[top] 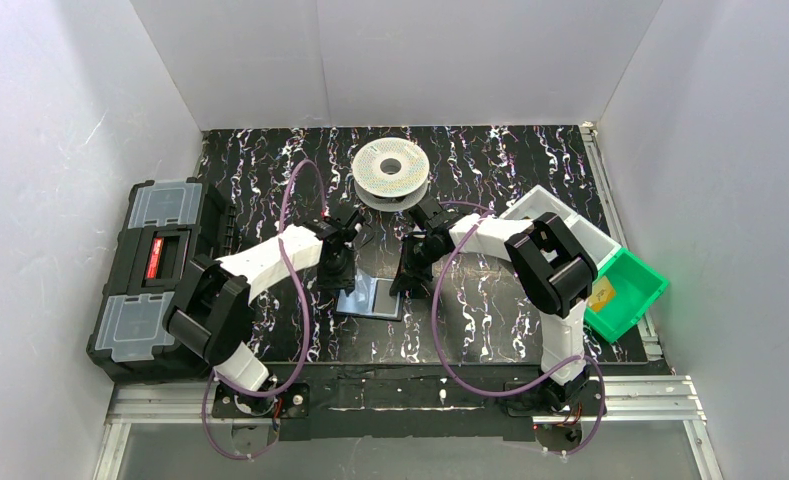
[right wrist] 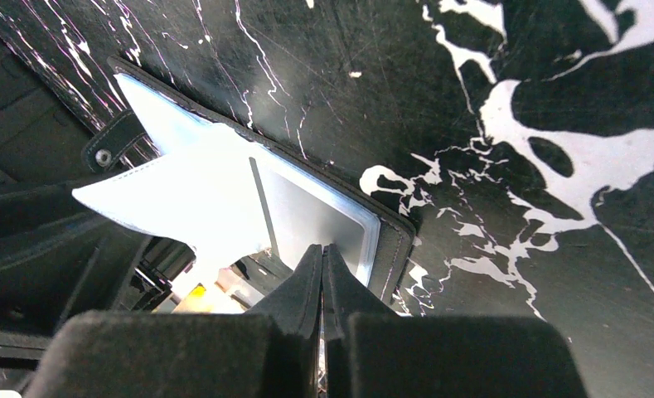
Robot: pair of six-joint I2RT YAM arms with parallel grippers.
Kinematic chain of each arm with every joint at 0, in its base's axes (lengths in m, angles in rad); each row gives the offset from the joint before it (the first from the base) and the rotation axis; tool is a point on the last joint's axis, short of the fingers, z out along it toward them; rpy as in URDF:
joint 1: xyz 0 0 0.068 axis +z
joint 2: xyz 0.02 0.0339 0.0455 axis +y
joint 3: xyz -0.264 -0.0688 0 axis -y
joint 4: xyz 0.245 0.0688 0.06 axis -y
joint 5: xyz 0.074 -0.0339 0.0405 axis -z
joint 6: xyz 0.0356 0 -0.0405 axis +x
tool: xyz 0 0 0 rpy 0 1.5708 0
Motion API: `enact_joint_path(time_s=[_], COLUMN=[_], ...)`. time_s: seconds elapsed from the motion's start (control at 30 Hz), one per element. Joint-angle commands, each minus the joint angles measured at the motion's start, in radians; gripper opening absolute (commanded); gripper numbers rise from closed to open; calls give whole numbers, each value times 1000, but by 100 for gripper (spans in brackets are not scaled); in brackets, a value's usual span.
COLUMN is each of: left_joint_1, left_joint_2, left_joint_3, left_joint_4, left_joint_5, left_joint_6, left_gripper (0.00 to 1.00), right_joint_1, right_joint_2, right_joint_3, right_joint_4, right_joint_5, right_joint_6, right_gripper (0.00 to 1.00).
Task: Take the credit cards out of the card holder
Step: Remove the credit card from the card holder.
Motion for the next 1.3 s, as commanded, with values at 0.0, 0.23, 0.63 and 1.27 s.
enact_joint_path(time_s=[0.0, 0.23, 0.63, 1.27], left_joint_1=[7, 6, -43, 26], left_joint_2=[-48, -150, 37, 153], left_joint_3=[67, 172, 170, 61], left_joint_4=[-155, -131, 48, -25], left_joint_5=[-193, -10, 266, 35], left_joint_6=[-14, 19, -43, 20], left_gripper=[33, 33, 22, 14], right_joint_1=[5, 5, 5, 5], right_joint_2=[23, 23, 21, 21], right_joint_3=[18, 20, 20, 29], right_joint_4=[-37, -36, -36, -58], right_joint_5=[28, 26, 30, 39], right_joint_6=[-12, -16, -11, -23], right_gripper=[2, 2, 2, 1])
